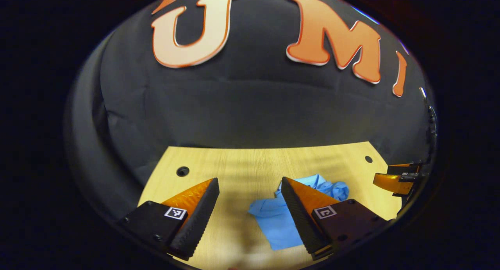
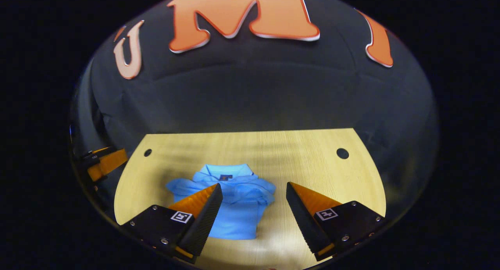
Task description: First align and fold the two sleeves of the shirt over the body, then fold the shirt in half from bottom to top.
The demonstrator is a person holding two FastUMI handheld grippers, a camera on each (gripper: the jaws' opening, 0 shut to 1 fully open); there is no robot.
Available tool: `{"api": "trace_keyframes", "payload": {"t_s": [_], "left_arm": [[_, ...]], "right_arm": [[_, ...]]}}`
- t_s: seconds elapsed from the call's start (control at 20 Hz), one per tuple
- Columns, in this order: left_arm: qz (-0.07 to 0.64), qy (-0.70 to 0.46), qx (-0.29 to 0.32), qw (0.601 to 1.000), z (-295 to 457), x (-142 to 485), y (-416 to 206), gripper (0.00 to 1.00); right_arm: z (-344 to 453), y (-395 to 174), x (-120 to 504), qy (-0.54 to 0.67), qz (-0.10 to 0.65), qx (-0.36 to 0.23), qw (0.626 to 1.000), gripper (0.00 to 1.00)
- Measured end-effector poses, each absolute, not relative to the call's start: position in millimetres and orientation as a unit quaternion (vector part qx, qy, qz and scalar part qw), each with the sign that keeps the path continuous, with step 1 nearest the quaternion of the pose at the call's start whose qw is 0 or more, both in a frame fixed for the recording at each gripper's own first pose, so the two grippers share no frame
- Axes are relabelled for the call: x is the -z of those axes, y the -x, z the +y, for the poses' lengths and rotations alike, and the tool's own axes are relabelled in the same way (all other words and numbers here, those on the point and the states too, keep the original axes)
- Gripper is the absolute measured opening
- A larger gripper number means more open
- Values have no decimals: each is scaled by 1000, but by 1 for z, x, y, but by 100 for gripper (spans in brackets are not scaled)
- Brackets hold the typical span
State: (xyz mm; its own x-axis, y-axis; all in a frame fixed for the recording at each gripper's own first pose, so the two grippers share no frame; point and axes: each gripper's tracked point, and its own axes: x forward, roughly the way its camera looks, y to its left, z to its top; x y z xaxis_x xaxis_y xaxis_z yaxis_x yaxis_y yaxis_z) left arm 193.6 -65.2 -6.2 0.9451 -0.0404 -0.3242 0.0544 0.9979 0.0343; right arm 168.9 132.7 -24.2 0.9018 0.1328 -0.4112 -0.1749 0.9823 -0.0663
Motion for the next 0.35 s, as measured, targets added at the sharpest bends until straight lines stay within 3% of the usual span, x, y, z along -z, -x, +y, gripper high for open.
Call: {"api": "trace_keyframes", "payload": {"t_s": [0.35], "left_arm": [[72, -23, 42, 996, -50, -53, -73, 100]], "right_arm": [[153, -45, -25, 34, 115, -91, 989, 99]]}}
